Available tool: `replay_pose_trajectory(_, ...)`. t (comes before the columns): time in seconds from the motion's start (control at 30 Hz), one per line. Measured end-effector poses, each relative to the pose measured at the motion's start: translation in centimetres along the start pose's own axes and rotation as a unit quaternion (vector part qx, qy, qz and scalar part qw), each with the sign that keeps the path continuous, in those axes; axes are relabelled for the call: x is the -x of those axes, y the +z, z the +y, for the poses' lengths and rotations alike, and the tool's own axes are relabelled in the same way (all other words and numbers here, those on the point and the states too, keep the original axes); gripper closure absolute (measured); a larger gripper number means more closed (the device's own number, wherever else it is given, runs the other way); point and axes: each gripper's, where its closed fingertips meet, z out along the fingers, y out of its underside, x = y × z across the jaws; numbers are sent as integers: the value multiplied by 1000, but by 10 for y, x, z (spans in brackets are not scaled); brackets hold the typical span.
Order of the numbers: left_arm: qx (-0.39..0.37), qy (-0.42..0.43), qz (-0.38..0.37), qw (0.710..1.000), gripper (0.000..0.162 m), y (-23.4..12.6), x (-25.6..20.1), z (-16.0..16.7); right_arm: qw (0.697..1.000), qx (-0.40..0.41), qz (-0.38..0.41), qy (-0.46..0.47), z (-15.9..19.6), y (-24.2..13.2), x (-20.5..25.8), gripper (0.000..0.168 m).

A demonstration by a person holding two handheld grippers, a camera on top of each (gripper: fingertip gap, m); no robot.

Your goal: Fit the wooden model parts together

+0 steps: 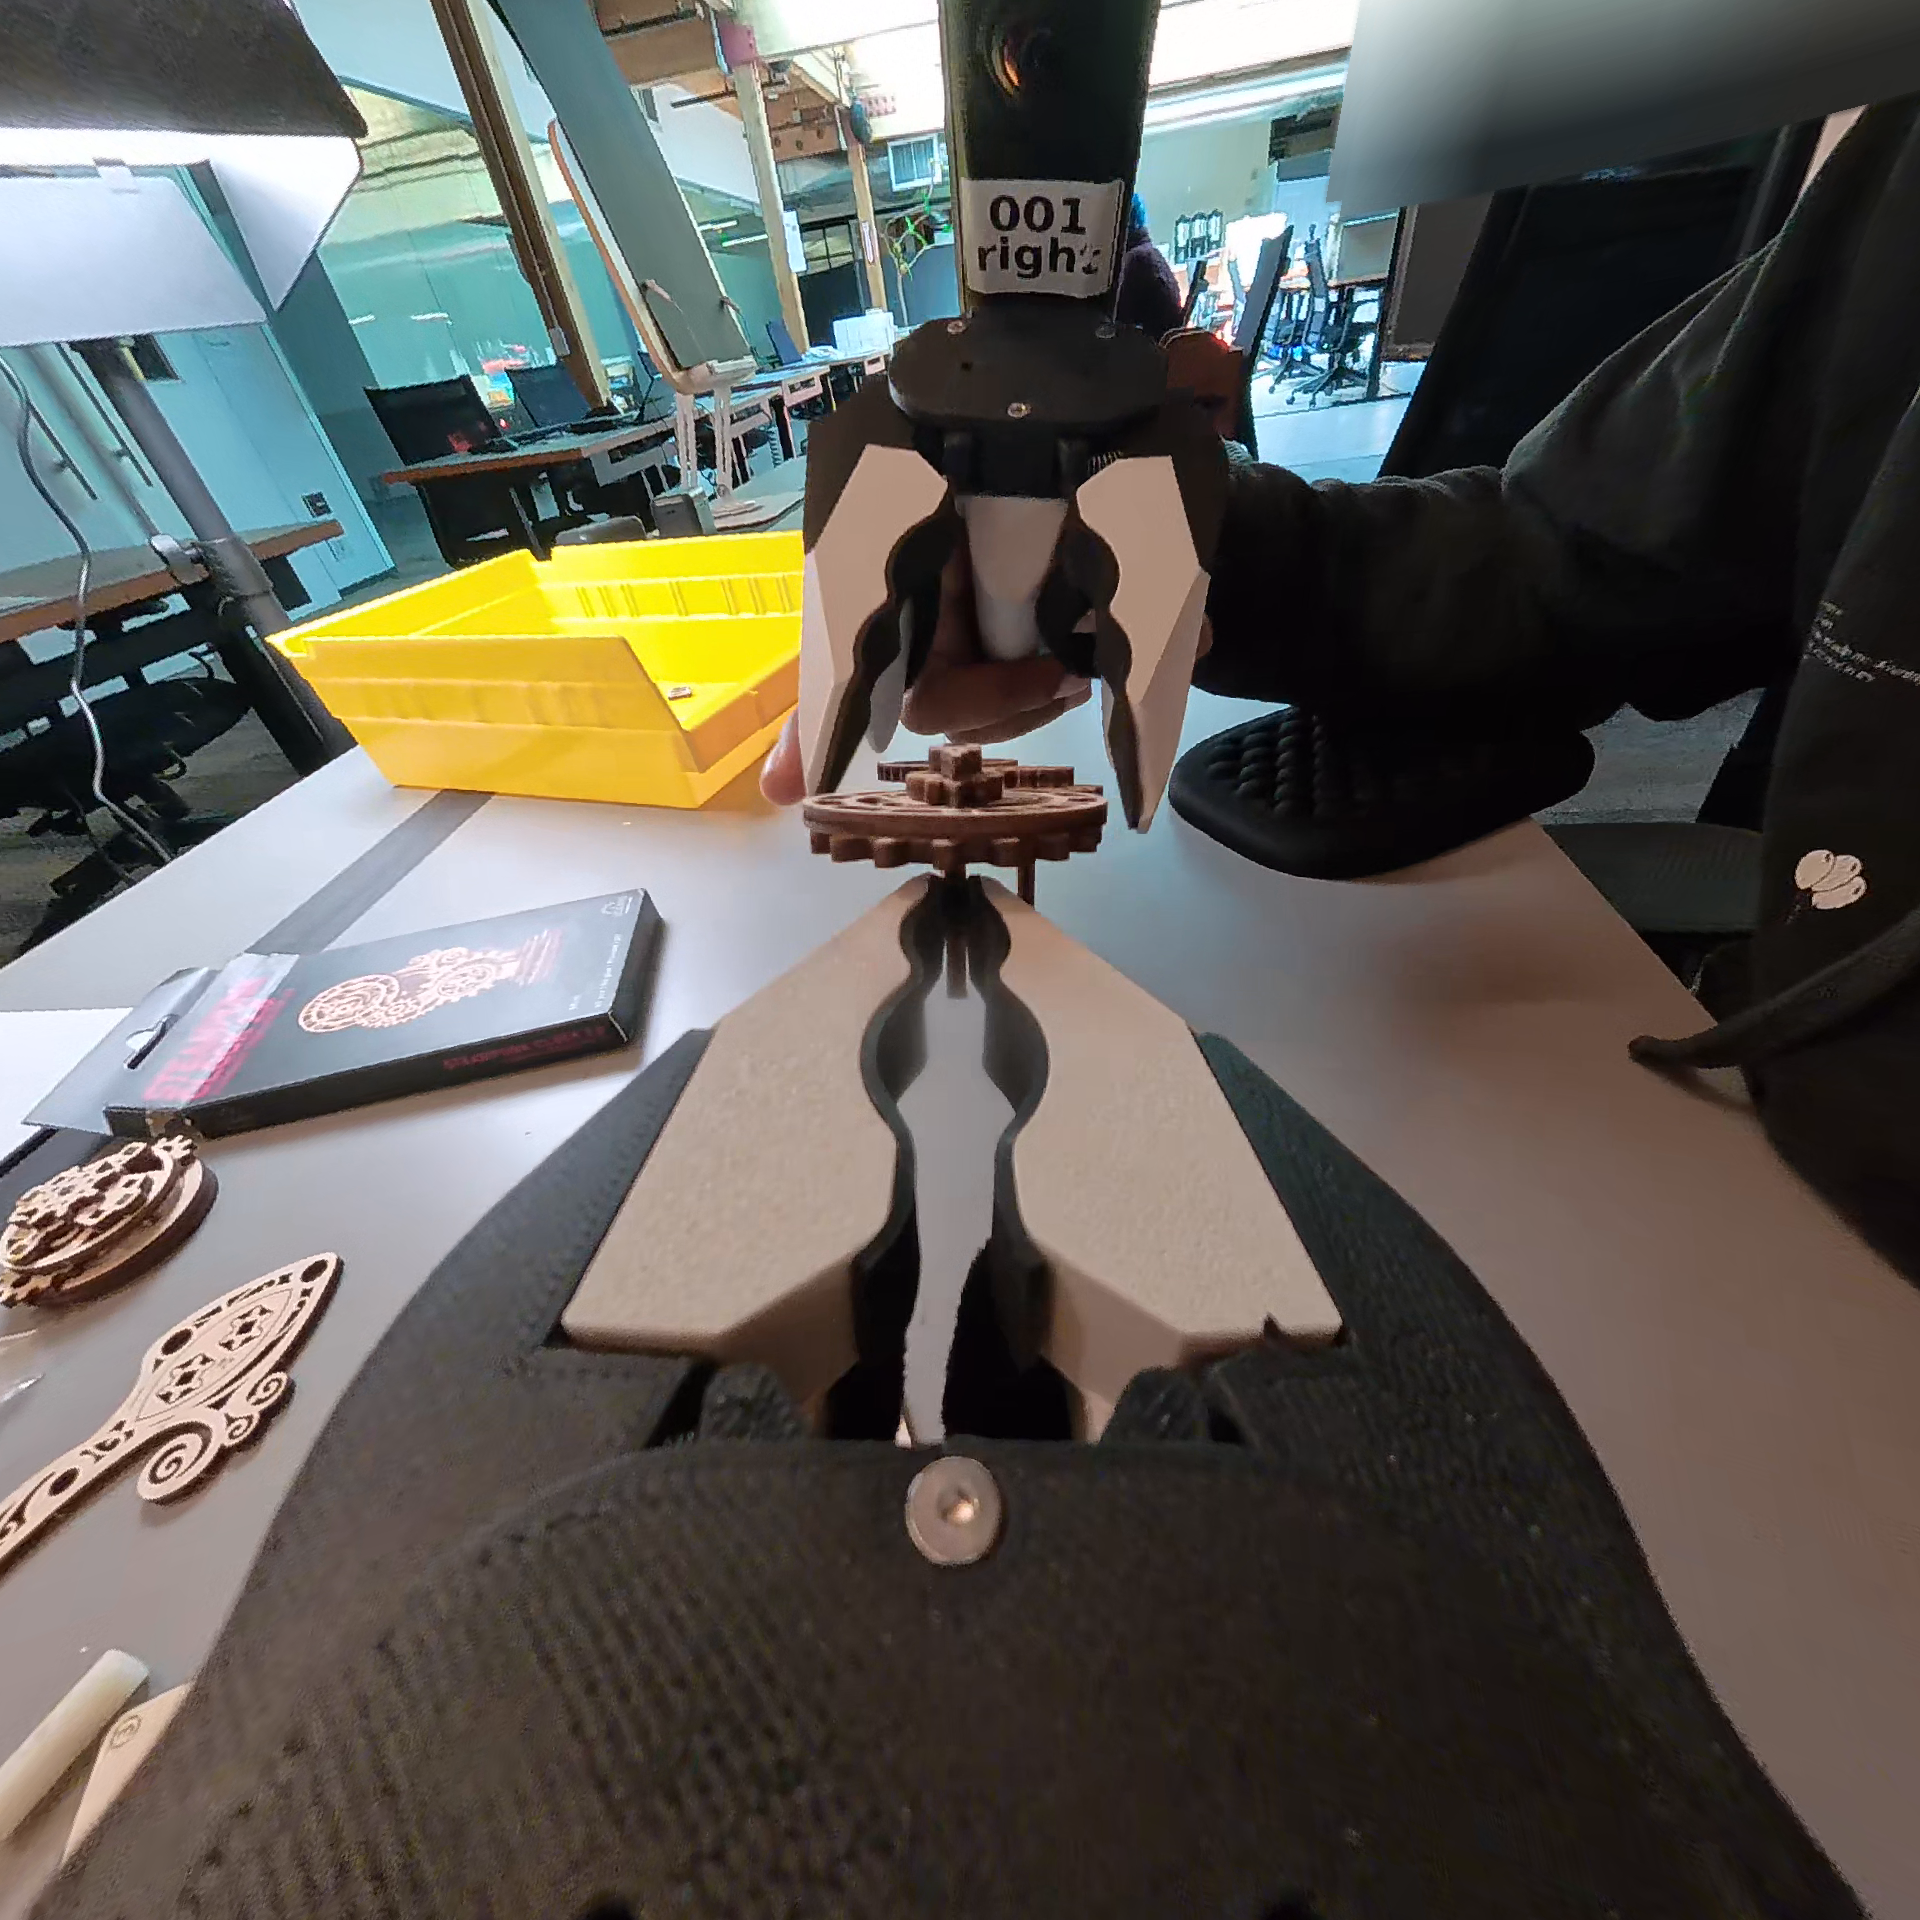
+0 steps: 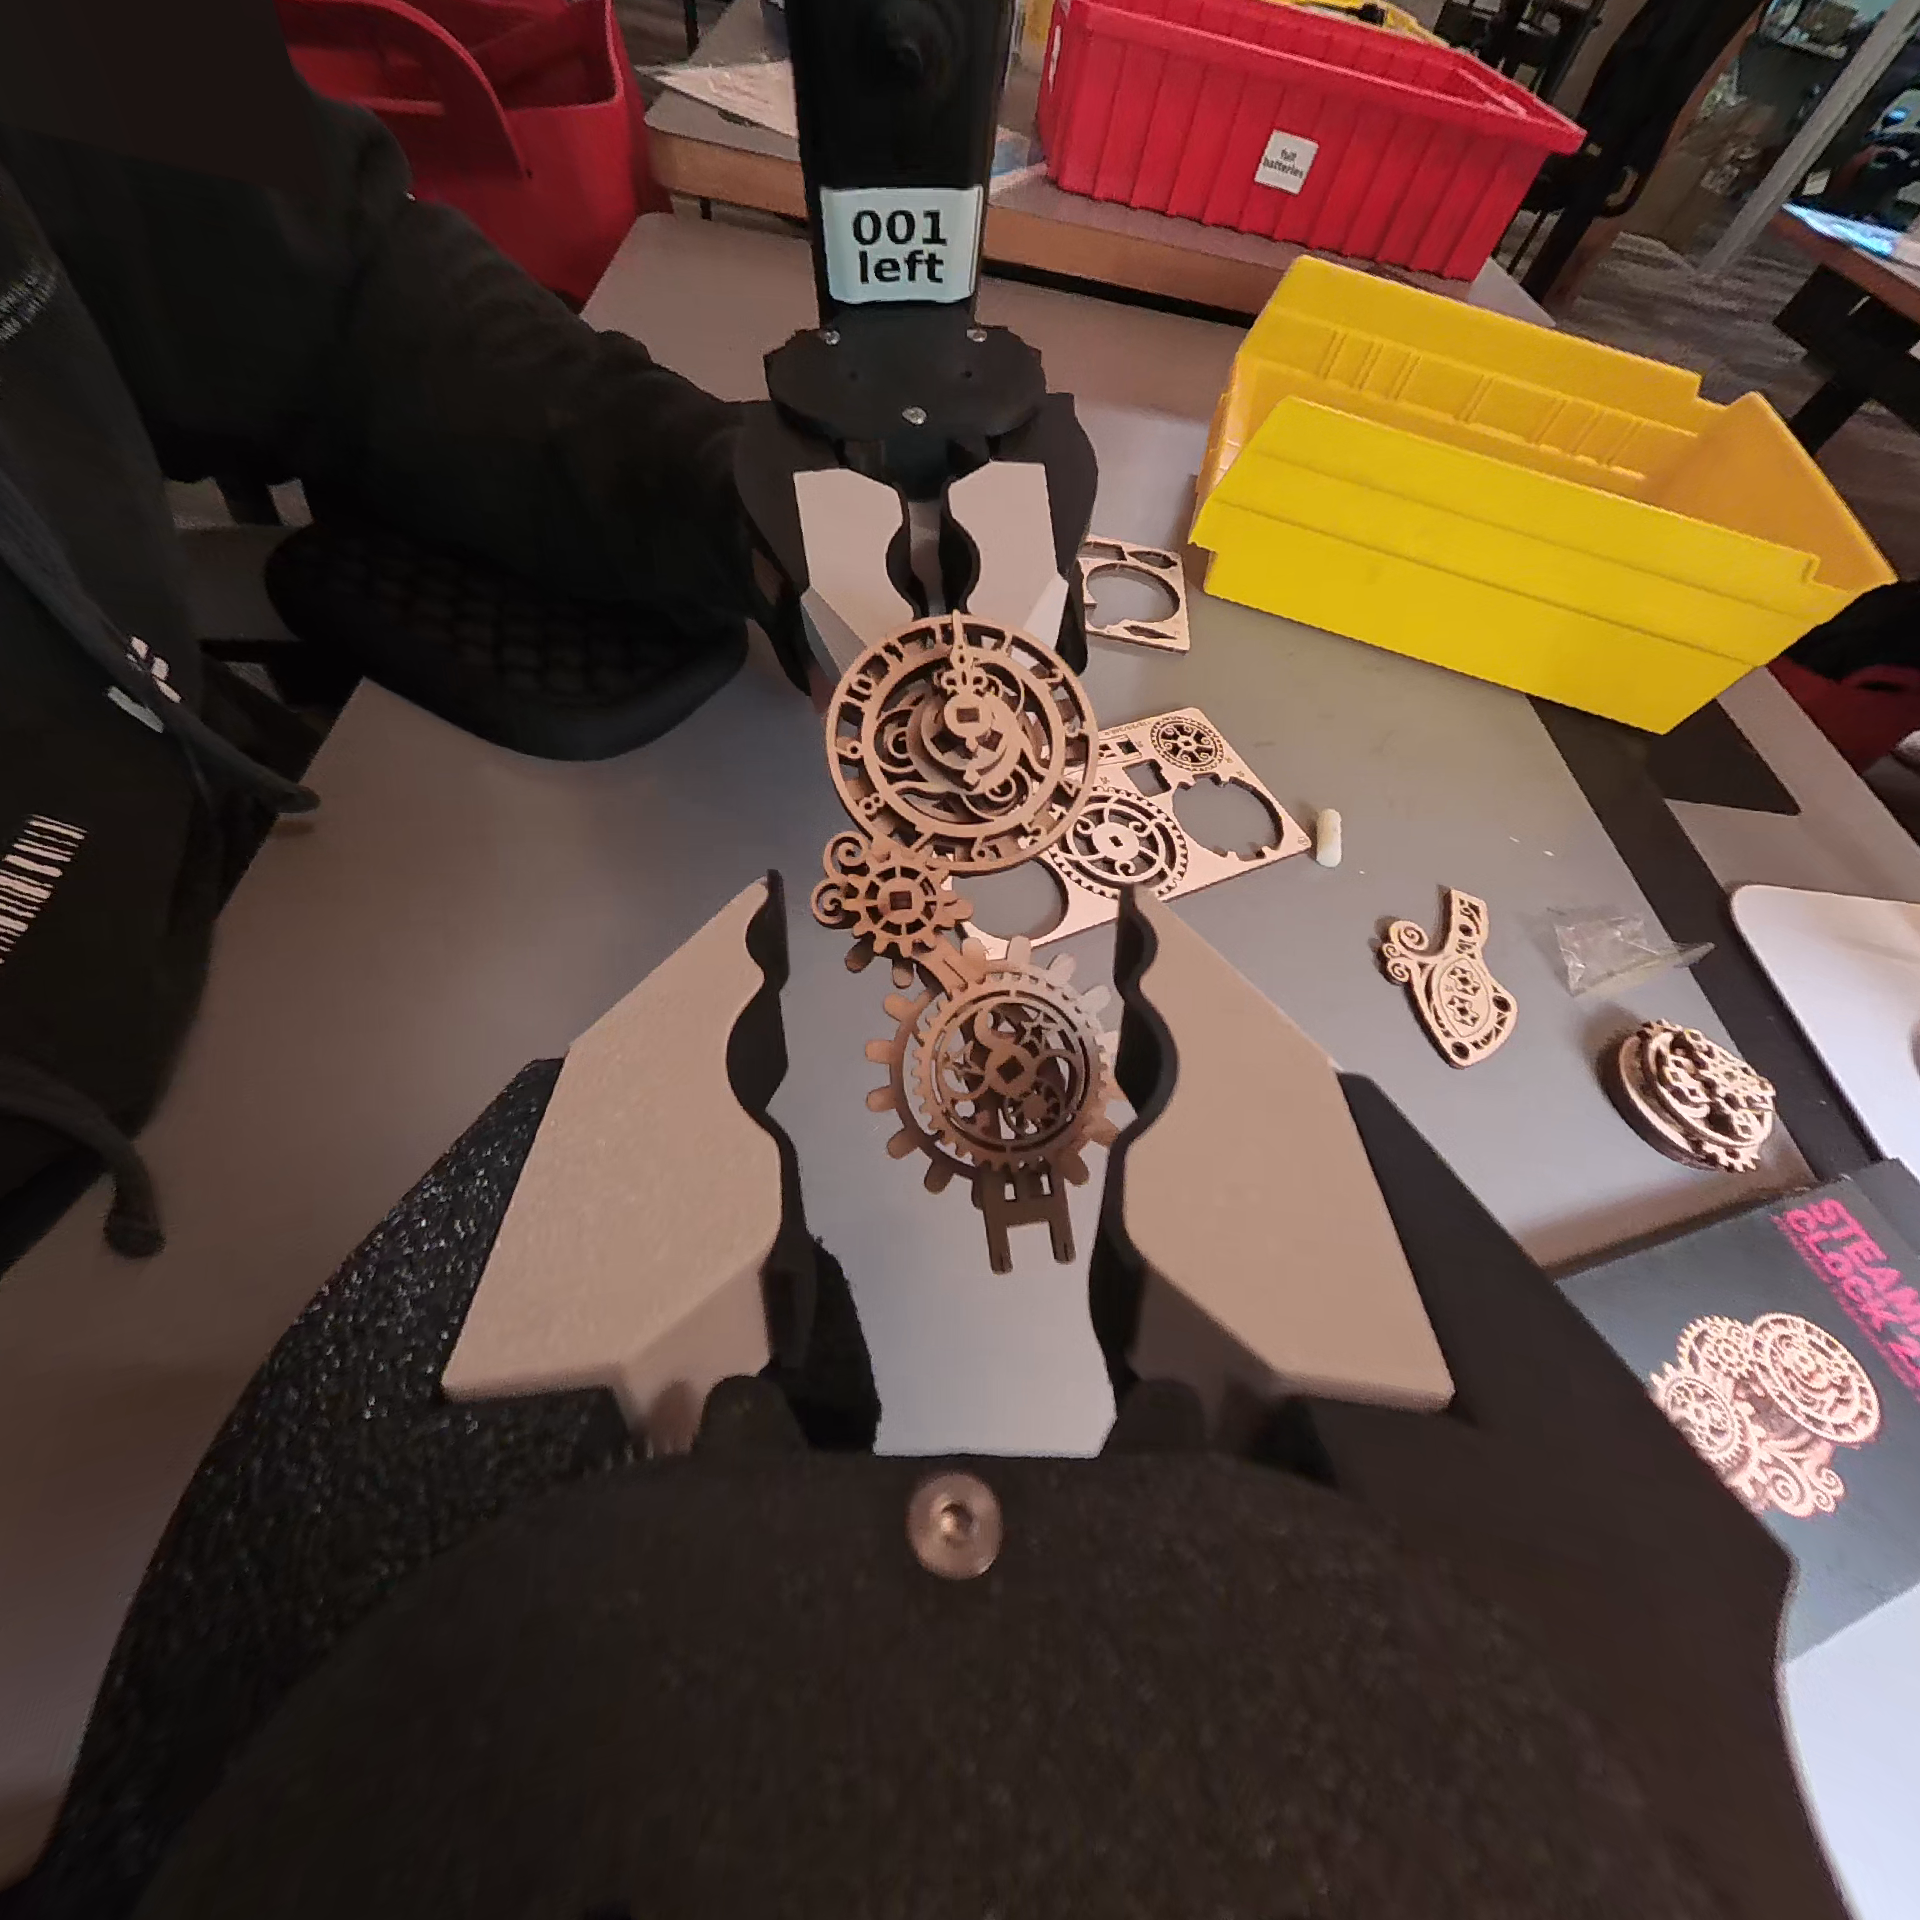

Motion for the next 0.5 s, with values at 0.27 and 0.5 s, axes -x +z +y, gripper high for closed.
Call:
replay_pose_trajectory(0.27, 8, 0, 12, 1000, 161, 6, -4, 10, 999, 30, 9, 23, 7, 18, 3, 112)
replay_pose_trajectory(0.5, 36, -73, -2, 997, 159, 8, 7, 26, 991, 62, 31, 111, 18, 21, -8, 118)
